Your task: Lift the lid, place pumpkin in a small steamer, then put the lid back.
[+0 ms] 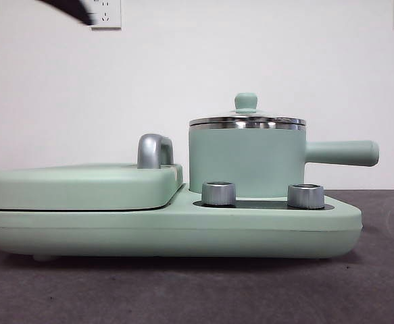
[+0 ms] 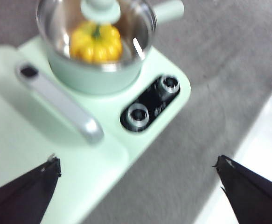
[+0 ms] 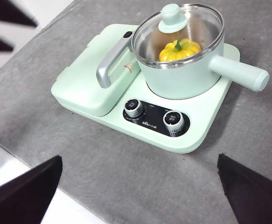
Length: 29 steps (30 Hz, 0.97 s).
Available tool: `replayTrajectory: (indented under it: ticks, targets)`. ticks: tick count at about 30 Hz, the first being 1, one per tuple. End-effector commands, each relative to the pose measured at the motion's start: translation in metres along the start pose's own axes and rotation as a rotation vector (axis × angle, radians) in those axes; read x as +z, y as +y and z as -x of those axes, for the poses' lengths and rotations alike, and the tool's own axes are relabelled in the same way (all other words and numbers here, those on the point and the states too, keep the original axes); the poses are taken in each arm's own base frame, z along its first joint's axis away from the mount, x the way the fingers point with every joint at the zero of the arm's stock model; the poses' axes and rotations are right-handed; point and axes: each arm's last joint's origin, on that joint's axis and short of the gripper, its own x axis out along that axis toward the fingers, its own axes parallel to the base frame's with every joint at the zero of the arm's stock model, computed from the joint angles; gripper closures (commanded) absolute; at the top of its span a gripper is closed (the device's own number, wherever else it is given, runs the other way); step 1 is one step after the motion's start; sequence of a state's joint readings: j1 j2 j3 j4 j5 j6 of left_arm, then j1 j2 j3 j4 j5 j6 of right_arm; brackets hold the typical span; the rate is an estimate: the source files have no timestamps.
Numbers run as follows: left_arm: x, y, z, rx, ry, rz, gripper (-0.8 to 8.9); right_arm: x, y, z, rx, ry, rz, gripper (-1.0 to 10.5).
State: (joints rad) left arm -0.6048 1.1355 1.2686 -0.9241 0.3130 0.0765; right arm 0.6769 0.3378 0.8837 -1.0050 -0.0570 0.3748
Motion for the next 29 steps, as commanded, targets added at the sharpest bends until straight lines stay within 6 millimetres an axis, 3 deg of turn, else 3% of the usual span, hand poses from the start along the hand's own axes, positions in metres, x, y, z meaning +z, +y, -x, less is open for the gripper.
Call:
replayTrajectory:
  ticks: [1,7,13,14,16,17,18,19,20,21,29]
  targets:
    - [-0.029,-0.006,0.009,-0.005,-0.035,0.052,2.6,0.002,0.001,0.002,0.015,-0.013,-0.003,4.1]
    - [-0.082,-0.018,0.035,-0.011,-0.17,0.152,2.6,0.002,0.001,0.002,0.011,-0.014,0.035,4.1]
    - [-0.102,-0.029,0.065,-0.017,-0.301,0.151,2.93,0.005,0.002,0.002,0.02,-0.043,0.041,4.1]
    - [-0.104,-0.03,0.067,-0.017,-0.314,0.147,3.39,0.006,0.003,0.002,0.022,-0.055,0.041,4.1]
    - [-0.107,-0.032,0.072,-0.015,-0.332,0.141,5.42,0.009,0.004,0.002,0.034,-0.085,0.043,4.2]
    - [-0.108,-0.032,0.074,-0.015,-0.334,0.139,6.68,0.01,0.004,0.002,0.038,-0.096,0.043,4.9]
    - [-0.109,-0.033,0.075,-0.015,-0.337,0.136,8.17,0.011,0.004,0.002,0.042,-0.103,0.044,6.6]
    - [-0.11,-0.033,0.076,-0.015,-0.342,0.135,7.92,0.011,0.005,0.002,0.042,-0.106,0.046,8.6]
    - [-0.11,-0.033,0.076,-0.015,-0.344,0.134,7.98,0.011,0.005,0.002,0.042,-0.106,0.049,9.7]
    - [-0.11,-0.033,0.076,-0.015,-0.345,0.133,7.98,0.011,0.005,0.002,0.041,-0.107,0.05,9.2]
    - [-0.11,-0.033,0.076,-0.015,-0.346,0.133,7.91,0.011,0.005,0.002,0.041,-0.107,0.051,9.3]
